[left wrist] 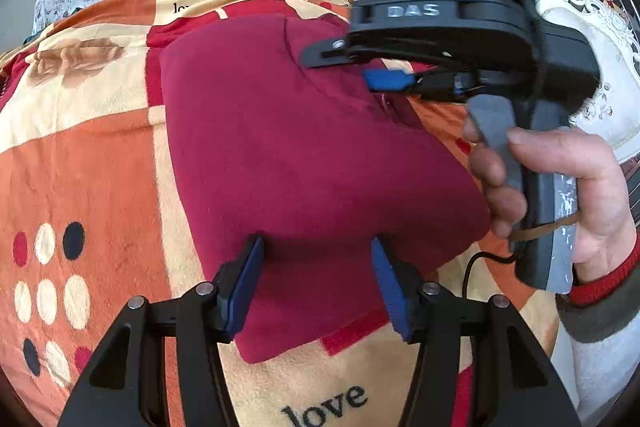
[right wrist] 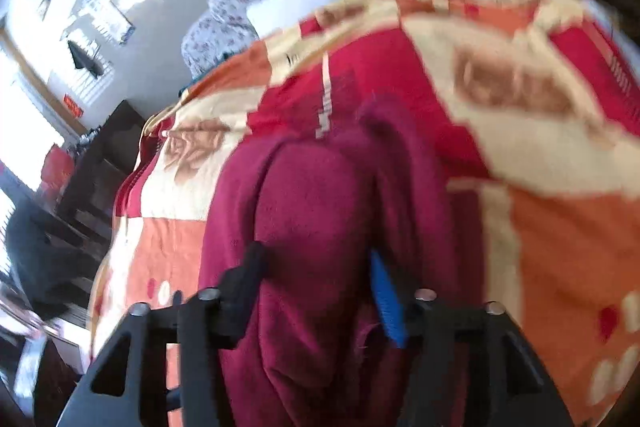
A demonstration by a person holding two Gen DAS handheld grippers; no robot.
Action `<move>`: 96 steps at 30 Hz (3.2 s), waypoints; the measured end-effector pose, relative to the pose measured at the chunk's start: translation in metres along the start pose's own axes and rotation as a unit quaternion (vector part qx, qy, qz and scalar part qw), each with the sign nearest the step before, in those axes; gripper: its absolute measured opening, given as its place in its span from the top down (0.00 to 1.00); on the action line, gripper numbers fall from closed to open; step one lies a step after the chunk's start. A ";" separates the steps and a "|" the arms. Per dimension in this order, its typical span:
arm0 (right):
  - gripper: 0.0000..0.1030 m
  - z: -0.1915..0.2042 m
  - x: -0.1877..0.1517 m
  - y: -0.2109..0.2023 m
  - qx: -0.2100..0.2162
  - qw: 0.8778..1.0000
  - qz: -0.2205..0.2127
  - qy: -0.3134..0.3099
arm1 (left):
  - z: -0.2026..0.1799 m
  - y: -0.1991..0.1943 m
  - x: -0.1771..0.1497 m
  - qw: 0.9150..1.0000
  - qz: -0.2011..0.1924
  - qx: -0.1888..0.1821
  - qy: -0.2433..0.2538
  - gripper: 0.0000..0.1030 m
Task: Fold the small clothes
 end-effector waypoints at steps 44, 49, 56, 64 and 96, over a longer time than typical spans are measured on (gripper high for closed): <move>0.40 -0.011 -0.056 -0.062 -0.083 0.989 -0.042 -0.110 | 0.032 -0.025 0.014 0.998 -0.029 0.004 -0.061 0.25; 0.07 -0.023 -0.054 -0.069 -0.093 0.989 -0.065 -0.091 | 0.070 -0.007 0.016 0.988 -0.030 -0.024 -0.151 0.25; 0.08 -0.050 -0.049 -0.034 -0.024 0.999 -0.028 -0.021 | 0.076 0.030 0.017 0.984 -0.015 -0.054 -0.170 0.23; 0.60 -0.033 -0.053 -0.044 -0.002 0.999 -0.030 -0.023 | 0.061 0.034 0.028 0.988 0.003 -0.056 -0.141 0.48; 0.68 0.089 -0.178 -0.071 -0.063 0.979 0.013 -0.195 | 0.060 -0.071 -0.040 0.993 0.027 0.102 -0.053 0.41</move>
Point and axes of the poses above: each gripper's, at about its wrist camera, not at the fingertips, and y roughly the way its jaws point, z to its left, x to its top, the point moved 1 cm from there along y, roughly the way its jaws point, and after that the axes turned 7 degrees about -z, right-handed, at the moved point
